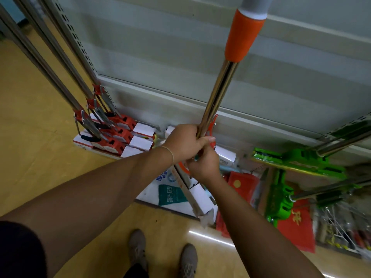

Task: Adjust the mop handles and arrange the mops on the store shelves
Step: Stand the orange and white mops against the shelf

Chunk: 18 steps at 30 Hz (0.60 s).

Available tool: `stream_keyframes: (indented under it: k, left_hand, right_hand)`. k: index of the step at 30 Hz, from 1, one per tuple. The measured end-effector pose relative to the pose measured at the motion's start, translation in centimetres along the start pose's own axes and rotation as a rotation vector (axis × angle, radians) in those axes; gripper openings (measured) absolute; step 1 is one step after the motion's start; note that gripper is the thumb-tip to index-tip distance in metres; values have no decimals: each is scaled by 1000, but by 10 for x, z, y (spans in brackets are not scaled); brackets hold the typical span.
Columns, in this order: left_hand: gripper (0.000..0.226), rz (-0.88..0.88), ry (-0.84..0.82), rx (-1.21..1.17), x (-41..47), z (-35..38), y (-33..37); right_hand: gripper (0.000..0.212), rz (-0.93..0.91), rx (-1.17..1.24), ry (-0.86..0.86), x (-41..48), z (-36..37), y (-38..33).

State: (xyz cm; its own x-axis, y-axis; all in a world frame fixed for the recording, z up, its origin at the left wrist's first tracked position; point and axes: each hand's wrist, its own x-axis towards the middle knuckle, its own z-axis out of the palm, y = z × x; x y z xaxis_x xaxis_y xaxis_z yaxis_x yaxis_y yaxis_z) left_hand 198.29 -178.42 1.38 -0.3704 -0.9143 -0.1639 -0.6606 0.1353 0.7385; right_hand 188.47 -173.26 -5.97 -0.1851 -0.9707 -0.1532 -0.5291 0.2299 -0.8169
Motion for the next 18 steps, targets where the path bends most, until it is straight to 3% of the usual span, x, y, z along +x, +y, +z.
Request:
stream_keyframes:
  k: [3,9,11,15,18]
  left_hand:
    - [32,27,-138,43,15,-10,-2]
    - [22,161,-349,197,35,-19,-9]
    - [21,185,-323,181,36,-14,-13]
    - [23,213,-178,151,39,-2,-19]
    - [21,205,-78,151,43,8,-19]
  right_hand:
    - [29,45,-7,-18,4,-7,1]
    - [33,38,41,-6,10,-16,8]
    - [34,31,41,-30,14,-20,13]
    - [60,55,191,-128,26,-30,19]
    - [55,-10,177,-145,36,-31,27]
